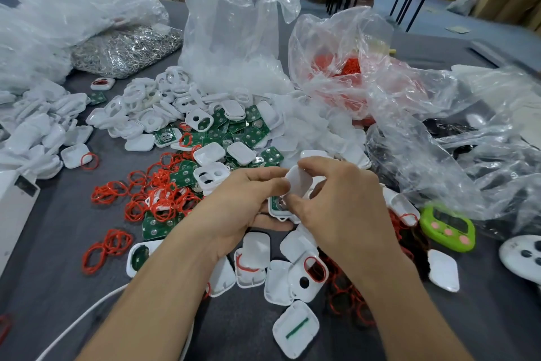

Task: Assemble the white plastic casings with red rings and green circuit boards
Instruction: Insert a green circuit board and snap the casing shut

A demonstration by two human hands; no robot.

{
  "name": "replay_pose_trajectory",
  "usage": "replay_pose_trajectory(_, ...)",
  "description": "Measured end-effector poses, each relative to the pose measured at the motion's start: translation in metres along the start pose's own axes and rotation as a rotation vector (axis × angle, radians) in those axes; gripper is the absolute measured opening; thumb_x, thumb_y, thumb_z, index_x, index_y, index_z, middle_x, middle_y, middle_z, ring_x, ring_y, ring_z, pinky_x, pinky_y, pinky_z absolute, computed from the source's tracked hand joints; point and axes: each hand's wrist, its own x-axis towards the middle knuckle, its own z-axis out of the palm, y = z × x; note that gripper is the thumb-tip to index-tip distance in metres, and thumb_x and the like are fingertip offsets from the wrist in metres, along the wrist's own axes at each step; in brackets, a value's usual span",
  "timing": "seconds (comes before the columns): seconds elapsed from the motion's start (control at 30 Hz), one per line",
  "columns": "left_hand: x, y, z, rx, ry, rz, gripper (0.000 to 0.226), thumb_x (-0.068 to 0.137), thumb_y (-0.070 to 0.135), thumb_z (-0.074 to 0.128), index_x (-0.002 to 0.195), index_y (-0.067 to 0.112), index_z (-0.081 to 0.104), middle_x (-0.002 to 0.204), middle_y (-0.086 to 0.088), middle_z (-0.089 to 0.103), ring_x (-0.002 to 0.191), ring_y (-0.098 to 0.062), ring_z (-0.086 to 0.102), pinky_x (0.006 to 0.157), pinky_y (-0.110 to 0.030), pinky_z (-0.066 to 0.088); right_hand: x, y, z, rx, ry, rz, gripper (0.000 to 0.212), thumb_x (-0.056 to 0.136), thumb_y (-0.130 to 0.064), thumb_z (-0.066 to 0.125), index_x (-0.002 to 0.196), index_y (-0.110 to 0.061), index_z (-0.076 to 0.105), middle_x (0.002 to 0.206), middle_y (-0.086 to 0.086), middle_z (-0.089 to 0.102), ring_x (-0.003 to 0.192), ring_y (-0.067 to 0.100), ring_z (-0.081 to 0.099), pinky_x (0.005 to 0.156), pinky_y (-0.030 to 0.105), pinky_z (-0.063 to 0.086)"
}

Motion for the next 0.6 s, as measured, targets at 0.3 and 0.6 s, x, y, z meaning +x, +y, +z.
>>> replay_pose_trajectory(0.3,-0.004,0.007,0.006,-0.101,-0.038,-0.124,0.055,0.108,0.045,0.040,0.123,0.001,0.069,0.107,-0.022,0.074,0.082,-0.028,0.073,0.068,-0.043,0.064,0.001,0.021,-0.007,0.334,-0.028,0.048,0.048,0.062,-0.033,0.085,0.109,-0.039,0.077,0.097,-0.030,0.073,0.093,-0.009,0.069,0.080,0.023,0.059)
replay_pose_trajectory(0.6,-0.005,0.011,0.004,-0.118,-0.148,-0.165,0.078,0.103,0.063,0.026,0.129,0.000,0.065,0.100,-0.015,0.075,0.083,-0.026,0.074,0.075,-0.042,0.063,-0.005,0.017,-0.009,0.098,-0.189,-0.098,0.058,0.068,-0.044,0.077,0.125,-0.046,0.069,0.125,-0.022,0.068,0.118,-0.001,0.059,0.100,0.033,0.054)
